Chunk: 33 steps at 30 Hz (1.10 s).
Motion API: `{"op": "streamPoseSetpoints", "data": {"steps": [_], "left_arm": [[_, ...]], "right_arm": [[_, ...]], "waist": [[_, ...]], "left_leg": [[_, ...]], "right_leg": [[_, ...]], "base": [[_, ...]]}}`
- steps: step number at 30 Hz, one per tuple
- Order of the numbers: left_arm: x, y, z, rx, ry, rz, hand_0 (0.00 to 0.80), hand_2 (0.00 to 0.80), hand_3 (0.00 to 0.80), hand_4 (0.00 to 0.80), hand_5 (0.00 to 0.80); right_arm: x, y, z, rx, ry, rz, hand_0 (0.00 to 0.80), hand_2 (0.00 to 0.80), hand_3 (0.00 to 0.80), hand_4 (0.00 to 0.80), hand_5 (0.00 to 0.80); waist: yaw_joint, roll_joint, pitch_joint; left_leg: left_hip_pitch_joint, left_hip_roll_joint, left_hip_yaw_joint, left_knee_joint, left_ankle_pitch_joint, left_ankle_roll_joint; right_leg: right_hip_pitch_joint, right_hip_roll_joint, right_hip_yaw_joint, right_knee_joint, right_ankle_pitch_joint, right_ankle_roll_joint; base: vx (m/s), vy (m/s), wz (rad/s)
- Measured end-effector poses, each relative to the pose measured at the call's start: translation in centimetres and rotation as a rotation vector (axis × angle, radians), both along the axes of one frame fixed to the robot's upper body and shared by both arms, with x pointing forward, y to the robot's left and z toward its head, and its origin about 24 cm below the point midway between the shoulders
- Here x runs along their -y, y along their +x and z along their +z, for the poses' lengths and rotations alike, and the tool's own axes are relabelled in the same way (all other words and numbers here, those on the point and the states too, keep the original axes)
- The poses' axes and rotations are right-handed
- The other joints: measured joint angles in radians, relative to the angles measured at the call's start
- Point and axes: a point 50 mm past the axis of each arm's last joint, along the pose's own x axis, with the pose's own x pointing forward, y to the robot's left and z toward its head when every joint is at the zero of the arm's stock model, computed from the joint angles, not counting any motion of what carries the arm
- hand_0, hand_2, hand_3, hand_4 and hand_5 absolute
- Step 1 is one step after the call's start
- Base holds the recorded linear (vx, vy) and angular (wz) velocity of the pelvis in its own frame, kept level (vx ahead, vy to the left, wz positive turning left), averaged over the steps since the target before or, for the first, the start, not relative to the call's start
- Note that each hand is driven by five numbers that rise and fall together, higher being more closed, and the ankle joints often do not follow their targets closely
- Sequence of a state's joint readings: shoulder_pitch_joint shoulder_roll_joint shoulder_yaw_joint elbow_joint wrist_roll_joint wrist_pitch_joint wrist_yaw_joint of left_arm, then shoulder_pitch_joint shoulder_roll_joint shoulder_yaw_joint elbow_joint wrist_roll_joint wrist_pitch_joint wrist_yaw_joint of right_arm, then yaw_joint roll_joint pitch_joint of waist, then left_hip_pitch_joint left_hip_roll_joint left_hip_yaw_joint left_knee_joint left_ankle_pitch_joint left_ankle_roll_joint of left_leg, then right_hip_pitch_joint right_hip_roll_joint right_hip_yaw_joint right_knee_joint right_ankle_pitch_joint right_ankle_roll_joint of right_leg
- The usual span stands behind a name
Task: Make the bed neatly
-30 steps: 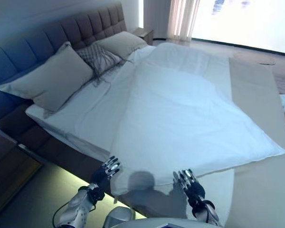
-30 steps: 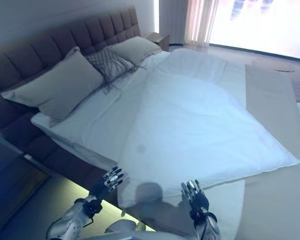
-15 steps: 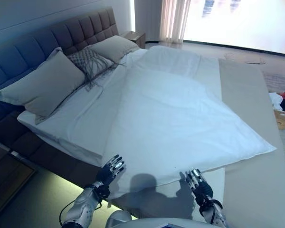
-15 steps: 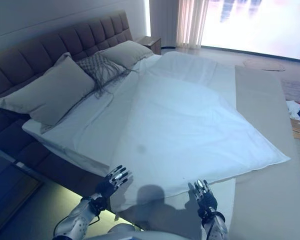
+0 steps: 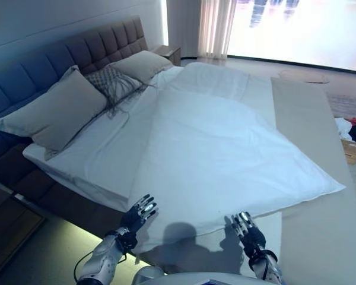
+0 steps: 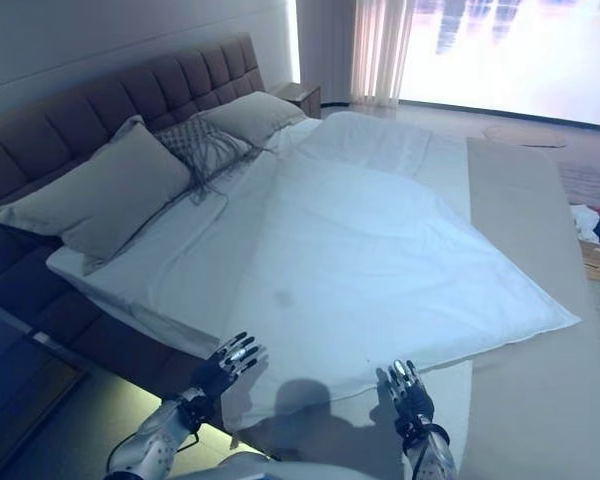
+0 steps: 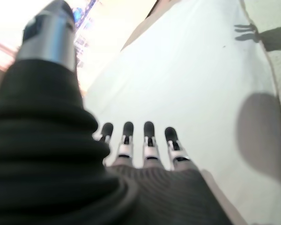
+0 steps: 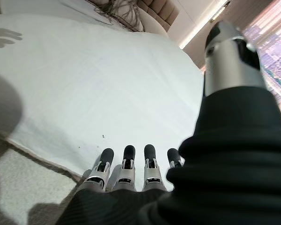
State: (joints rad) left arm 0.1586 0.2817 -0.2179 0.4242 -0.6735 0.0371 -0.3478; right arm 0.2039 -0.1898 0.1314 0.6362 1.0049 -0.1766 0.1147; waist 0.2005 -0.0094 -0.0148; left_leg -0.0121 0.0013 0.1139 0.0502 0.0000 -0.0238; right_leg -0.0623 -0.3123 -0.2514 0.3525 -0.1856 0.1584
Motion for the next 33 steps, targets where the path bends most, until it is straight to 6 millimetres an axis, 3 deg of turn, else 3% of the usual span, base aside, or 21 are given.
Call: {"op": "streamPoseSetpoints", "data": {"steps": [3,4,7,8,10,13,16,20,26,27,31,33], "left_arm": [[-0.3,0.0,0.0,0.006,0.025,-0.019,0.000,0.000,0.000,0.000,0.000],[-0.4,0.2,0.1,0.010,0.034,-0.025,0.000,0.000,0.000,0.000,0.000],[-0.7,0.0,0.0,0.004,0.046,-0.021,0.000,0.000,0.000,0.000,0.000],[-0.8,-0.3,-0.1,-0.008,0.048,-0.011,0.000,0.000,0.000,0.000,0.000],[-1.2,-0.6,-0.3,-0.023,0.063,0.014,0.000,0.000,0.000,0.000,0.000],[-2.3,-0.7,-0.3,-0.035,0.061,0.080,0.000,0.000,0.000,0.000,0.000],[-1.7,-0.3,-0.2,-0.019,0.035,0.074,0.000,0.000,0.000,0.000,0.000],[-0.6,-0.6,-0.4,-0.022,-0.010,0.065,0.000,0.000,0.000,0.000,0.000],[-0.4,-0.6,-0.4,-0.020,-0.017,0.065,0.000,0.000,0.000,0.000,0.000],[-0.4,-0.7,-0.5,-0.022,-0.017,0.066,0.000,0.000,0.000,0.000,0.000],[-0.6,-1.4,-1.0,-0.054,-0.014,0.072,0.000,0.000,0.000,0.000,0.000],[-0.6,-1.4,-1.0,-0.053,-0.017,0.069,0.000,0.000,0.000,0.000,0.000]], "right_arm": [[-0.9,-0.1,-0.2,-0.002,0.032,-0.008,0.000,0.000,0.000,0.000,0.000],[-1.3,-0.2,-0.3,-0.004,0.043,-0.006,0.000,0.000,0.000,0.000,0.000],[-2.3,-0.8,-0.7,-0.028,0.061,0.024,0.000,0.000,0.000,0.000,0.000],[-2.2,-1.0,-0.8,-0.034,0.057,0.028,0.000,0.000,0.000,0.000,0.000],[-2.0,-0.5,-0.6,-0.022,0.049,0.037,0.000,0.000,0.000,0.000,0.000],[-2.3,0.5,-0.3,-0.002,0.042,0.062,0.000,0.000,0.000,0.000,0.000],[-1.8,0.3,-0.3,-0.024,0.029,0.030,0.000,0.000,0.000,0.000,0.000],[-1.1,-1.2,-0.6,-0.054,0.032,-0.016,0.000,0.000,0.000,0.000,0.000],[-0.9,-1.2,-0.6,-0.053,0.023,0.002,0.000,0.000,0.000,0.000,0.000],[-0.7,-1.2,-0.5,-0.056,0.014,0.015,0.000,0.000,0.000,0.000,0.000],[-0.3,-1.1,-0.4,-0.052,0.002,0.023,0.000,0.000,0.000,0.000,0.000],[-0.1,-1.7,-0.6,-0.060,0.005,0.011,0.000,0.000,0.000,0.000,0.000]], "waist": [[-0.022,-0.017,0.010],[-0.023,-0.017,0.014],[-0.017,-0.018,0.017],[-0.006,-0.019,0.008],[0.038,0.005,-0.004],[0.035,-0.014,-0.005],[0.032,-0.011,-0.007],[0.030,-0.009,-0.001],[0.030,0.025,0.033],[0.033,0.025,0.042],[0.022,0.000,0.057],[0.006,-0.024,0.064]], "left_leg": [[-0.017,-0.029,-0.012,0.019,0.000,0.002],[-0.026,-0.030,-0.022,0.030,-0.001,0.001],[-0.059,-0.013,-0.043,0.058,0.002,-0.003],[-0.064,0.006,-0.028,0.055,0.009,-0.019],[-0.071,0.046,0.008,0.043,0.010,-0.024],[-0.085,0.055,0.045,0.045,0.007,-0.033],[-0.084,0.069,0.044,0.048,0.016,-0.034],[-0.083,0.073,0.017,0.064,0.024,-0.021],[-0.067,0.105,0.004,0.068,0.040,-0.002],[-0.067,0.106,-0.007,0.069,0.056,-0.013],[-0.083,0.085,-0.005,0.098,0.129,-0.030],[-0.123,0.058,-0.007,0.226,0.090,-0.017]], "right_leg": [[0.000,-0.037,0.007,0.061,-0.033,0.013],[-0.001,-0.039,0.008,0.072,-0.045,0.002],[-0.007,-0.019,0.001,0.060,-0.062,0.003],[-0.012,-0.004,-0.010,0.032,-0.057,-0.004],[-0.017,0.031,-0.006,-0.026,-0.021,-0.013],[-0.079,0.031,0.025,0.035,-0.025,-0.018],[-0.075,0.051,0.025,0.038,-0.035,-0.026],[-0.045,0.062,-0.011,0.041,-0.065,-0.035],[-0.014,0.109,-0.004,0.044,-0.087,-0.071],[-0.023,0.111,0.010,0.049,-0.091,-0.083],[-0.053,0.078,0.040,0.053,-0.075,-0.100],[-0.048,0.033,0.019,0.051,-0.066,-0.086]], "base": [[-0.089,0.067,0.24],[-0.079,-0.081,0.35],[-0.111,-0.180,0.36],[-0.132,-0.238,-0.11],[-0.108,-0.213,-0.53],[-0.123,-0.144,-0.35],[-0.145,-0.115,-0.03],[-0.086,-0.128,0.23],[-0.117,-0.037,0.14],[-0.201,0.053,-0.15],[-0.147,0.077,-0.34],[-0.038,0.175,-0.25]]}}
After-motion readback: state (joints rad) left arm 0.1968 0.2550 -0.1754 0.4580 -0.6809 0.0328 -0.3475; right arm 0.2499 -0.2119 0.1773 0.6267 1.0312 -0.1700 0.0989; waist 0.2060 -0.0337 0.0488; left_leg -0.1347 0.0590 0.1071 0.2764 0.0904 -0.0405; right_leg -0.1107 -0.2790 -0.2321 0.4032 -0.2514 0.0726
